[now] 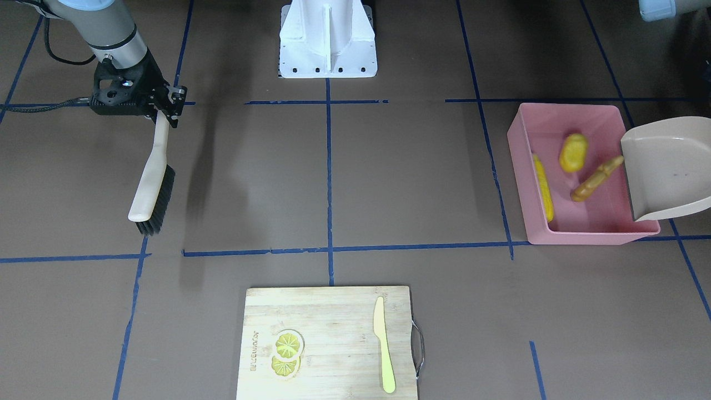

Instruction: Sweep and dump trash into bin

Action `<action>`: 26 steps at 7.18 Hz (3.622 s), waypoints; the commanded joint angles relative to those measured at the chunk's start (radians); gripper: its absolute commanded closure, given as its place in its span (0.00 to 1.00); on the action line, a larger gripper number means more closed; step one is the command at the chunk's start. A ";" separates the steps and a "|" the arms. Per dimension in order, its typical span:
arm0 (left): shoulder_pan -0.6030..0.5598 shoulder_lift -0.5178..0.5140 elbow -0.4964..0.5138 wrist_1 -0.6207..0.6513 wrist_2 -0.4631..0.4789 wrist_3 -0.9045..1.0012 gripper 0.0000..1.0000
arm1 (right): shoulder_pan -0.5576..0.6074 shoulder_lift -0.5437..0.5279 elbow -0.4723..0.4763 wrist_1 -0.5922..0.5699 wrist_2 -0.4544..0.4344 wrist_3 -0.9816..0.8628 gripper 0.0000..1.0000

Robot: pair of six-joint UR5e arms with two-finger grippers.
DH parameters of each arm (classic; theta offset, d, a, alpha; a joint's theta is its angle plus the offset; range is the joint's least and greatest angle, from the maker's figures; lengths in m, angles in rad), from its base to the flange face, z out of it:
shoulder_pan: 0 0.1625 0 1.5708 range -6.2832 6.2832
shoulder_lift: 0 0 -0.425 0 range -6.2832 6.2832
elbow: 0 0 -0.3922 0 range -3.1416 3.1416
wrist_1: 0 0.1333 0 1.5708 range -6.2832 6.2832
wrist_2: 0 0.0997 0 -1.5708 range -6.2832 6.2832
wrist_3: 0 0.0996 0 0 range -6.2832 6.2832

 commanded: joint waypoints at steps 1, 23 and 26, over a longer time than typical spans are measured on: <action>0.001 -0.004 0.008 0.003 -0.054 0.001 0.66 | -0.002 0.002 0.002 0.000 0.000 0.002 1.00; 0.625 -0.580 0.056 0.199 -0.171 -0.969 0.00 | 0.006 0.053 -0.032 0.027 0.008 0.000 0.99; 0.397 -0.470 0.011 0.213 -0.288 -1.052 0.00 | 0.082 -0.058 0.003 0.028 0.069 -0.052 0.98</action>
